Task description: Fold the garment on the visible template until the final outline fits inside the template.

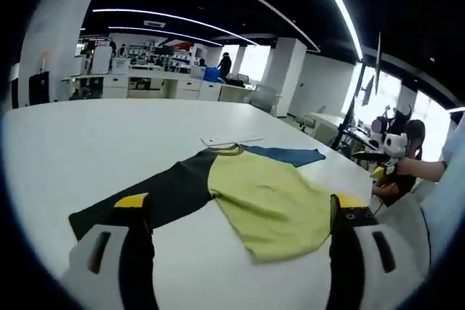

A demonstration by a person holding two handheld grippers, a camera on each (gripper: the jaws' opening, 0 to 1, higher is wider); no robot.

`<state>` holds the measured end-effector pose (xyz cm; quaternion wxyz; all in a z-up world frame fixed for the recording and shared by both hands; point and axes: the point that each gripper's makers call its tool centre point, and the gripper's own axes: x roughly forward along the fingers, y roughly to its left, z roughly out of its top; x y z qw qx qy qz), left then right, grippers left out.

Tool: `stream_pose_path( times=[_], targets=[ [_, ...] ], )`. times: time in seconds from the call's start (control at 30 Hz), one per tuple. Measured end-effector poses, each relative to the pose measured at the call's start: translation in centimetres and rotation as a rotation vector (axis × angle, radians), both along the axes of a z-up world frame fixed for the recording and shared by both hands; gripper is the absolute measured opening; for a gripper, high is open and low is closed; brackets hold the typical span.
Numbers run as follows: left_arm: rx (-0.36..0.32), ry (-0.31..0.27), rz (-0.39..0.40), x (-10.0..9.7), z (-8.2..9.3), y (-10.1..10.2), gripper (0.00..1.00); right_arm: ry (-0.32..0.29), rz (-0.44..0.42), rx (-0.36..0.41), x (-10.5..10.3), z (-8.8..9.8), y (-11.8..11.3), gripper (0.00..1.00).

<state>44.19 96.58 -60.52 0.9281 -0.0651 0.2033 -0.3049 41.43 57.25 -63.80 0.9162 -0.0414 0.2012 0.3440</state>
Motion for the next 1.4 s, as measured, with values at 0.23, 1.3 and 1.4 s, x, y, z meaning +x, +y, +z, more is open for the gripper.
stream_pose_path(
  times=[0.23, 1.3, 1.4],
  targets=[
    [0.012, 0.025, -0.041, -1.4, -2.4, -2.8, 0.96, 0.022, 0.000, -0.003, -0.3, -1.2, -0.1, 0.98],
    [0.133, 0.207, -0.106, -4.1, -14.9, -6.0, 0.39, 0.217, 0.036, -0.090, -2.7, -10.0, -0.7, 0.59],
    [0.141, 0.205, -0.106, -3.9, -15.1, -6.0, 0.31, 0.223, 0.029, -0.082, -2.8, -10.1, -0.8, 0.59]
  ],
)
